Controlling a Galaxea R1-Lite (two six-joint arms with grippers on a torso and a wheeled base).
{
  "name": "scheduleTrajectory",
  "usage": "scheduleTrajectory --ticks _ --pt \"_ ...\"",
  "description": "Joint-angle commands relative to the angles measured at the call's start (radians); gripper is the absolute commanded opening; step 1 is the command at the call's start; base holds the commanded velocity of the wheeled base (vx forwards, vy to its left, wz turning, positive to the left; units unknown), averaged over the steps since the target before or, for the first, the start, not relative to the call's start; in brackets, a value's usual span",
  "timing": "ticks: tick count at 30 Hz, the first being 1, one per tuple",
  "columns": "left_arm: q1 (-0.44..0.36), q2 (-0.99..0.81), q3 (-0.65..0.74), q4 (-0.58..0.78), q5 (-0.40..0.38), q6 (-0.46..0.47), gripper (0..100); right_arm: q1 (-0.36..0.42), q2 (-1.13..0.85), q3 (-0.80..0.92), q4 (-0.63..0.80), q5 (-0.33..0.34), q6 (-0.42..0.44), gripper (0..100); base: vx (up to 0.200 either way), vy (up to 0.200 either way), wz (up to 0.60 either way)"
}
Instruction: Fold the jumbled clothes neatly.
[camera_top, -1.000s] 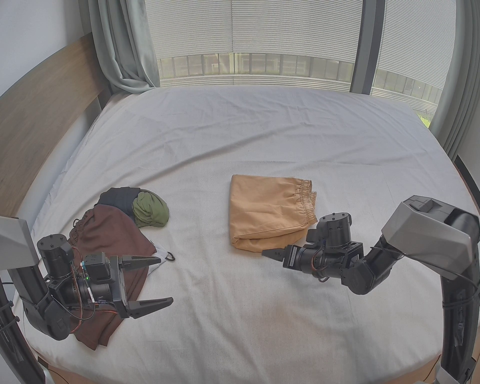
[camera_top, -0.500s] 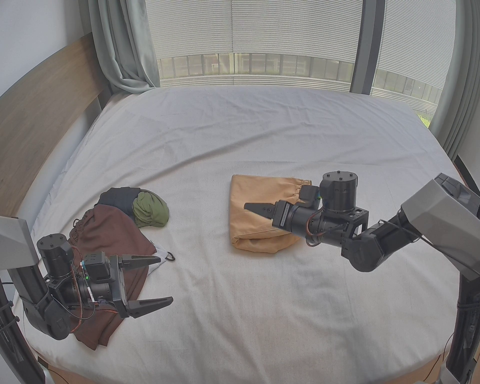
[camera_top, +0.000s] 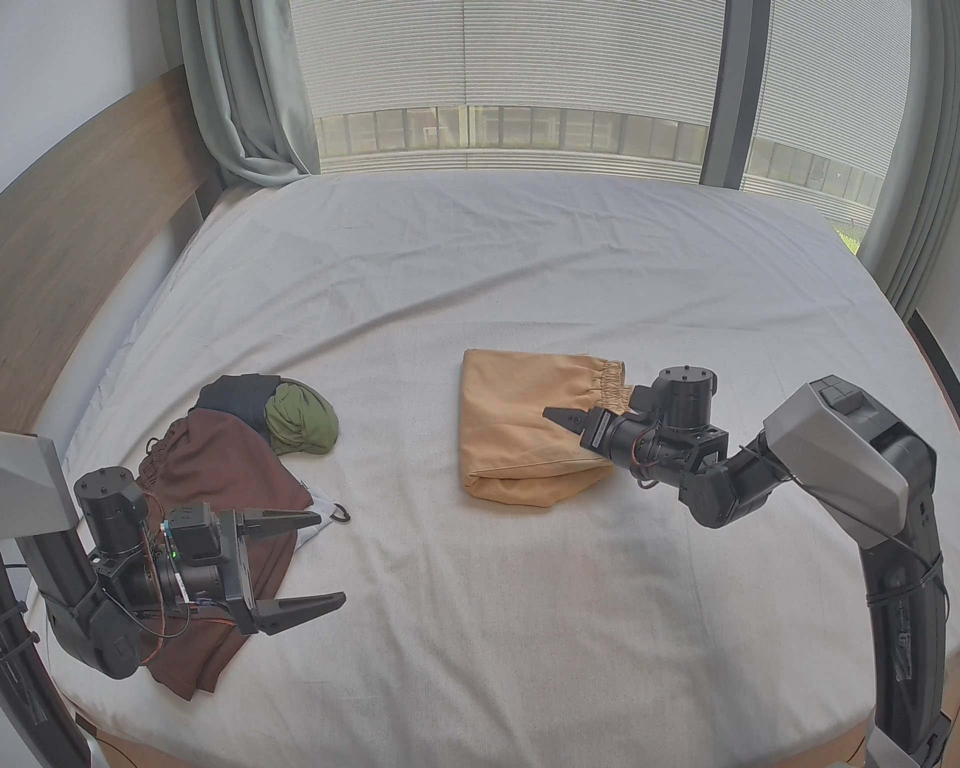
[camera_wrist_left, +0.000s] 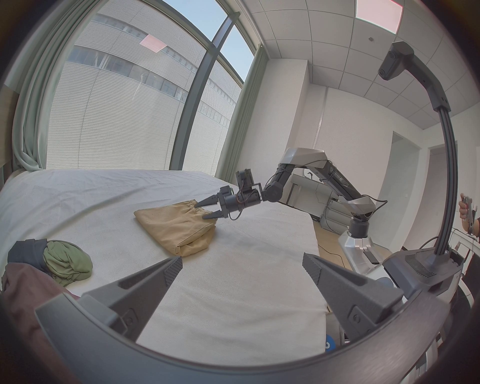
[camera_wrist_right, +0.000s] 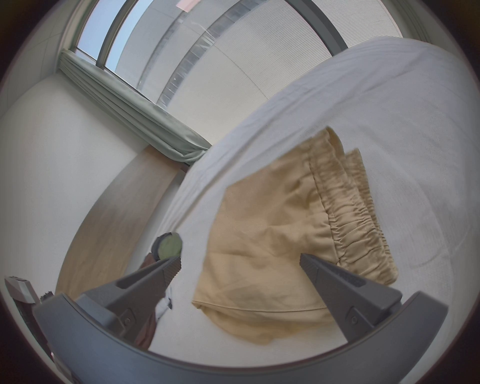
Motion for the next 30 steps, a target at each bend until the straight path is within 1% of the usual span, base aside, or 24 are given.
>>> scheduleTrajectory --ticks 1,7,12,13,16,17,18,20,23,24,26,28,29,30 --pt "0.001 0.000 0.003 -0.001 0.000 0.000 100 -0.012 0.049 0.002 -0.001 -0.012 -0.001 100 0.000 0.000 0.00" --pt "0.005 0.001 0.000 -0.001 0.000 0.000 100 -0.010 0.040 0.012 -0.005 -0.022 -0.001 100 0.000 0.000 0.00" --pt "0.005 -0.016 0.000 -0.002 0.000 -0.016 100 -0.009 -0.063 0.077 -0.100 -0.022 0.000 100 0.000 0.000 0.00" --pt "0.005 -0.028 0.001 -0.002 0.000 -0.031 100 -0.004 -0.159 0.120 -0.107 -0.019 0.003 100 0.000 0.000 0.00" --pt "-0.005 -0.042 0.007 -0.002 0.000 -0.052 100 0.000 -0.328 0.198 -0.102 -0.016 0.000 100 0.000 0.000 0.00" --pt "-0.006 -0.042 0.007 -0.002 0.000 -0.054 100 0.000 -0.346 0.207 -0.100 -0.016 -0.001 100 0.000 0.000 0.00" --pt "-0.012 -0.048 0.007 -0.002 0.002 -0.054 100 0.000 -0.438 0.252 -0.088 -0.016 -0.011 100 0.000 0.000 0.00" --pt "-0.028 -0.060 0.009 -0.002 0.002 -0.055 100 -0.001 -0.540 0.313 -0.050 -0.016 -0.050 100 0.000 0.000 0.00" --pt "-0.035 -0.091 0.004 -0.001 0.000 -0.058 100 -0.020 -0.669 0.437 -0.016 -0.018 -0.158 100 0.000 0.000 0.00" --pt "-0.035 -0.094 0.003 -0.001 0.000 -0.062 100 -0.027 -0.685 0.459 -0.016 -0.018 -0.179 100 0.000 0.000 0.00" --pt "-0.038 -0.109 0.001 -0.002 0.000 -0.077 100 -0.073 -0.784 0.575 -0.015 -0.018 -0.310 100 0.000 0.000 0.00" --pt "-0.060 -0.135 0.003 -0.002 0.003 -0.082 100 -0.102 -0.859 0.666 -0.016 -0.018 -0.391 100 0.000 0.000 0.00" --pt "-0.084 -0.155 0.006 -0.002 0.005 -0.086 100 -0.113 -0.903 0.715 -0.016 -0.018 -0.416 100 0.000 0.000 0.00" --pt "-0.097 -0.166 0.007 -0.001 0.005 -0.086 100 -0.116 -0.923 0.735 -0.018 -0.018 -0.419 100 0.000 0.000 0.00"
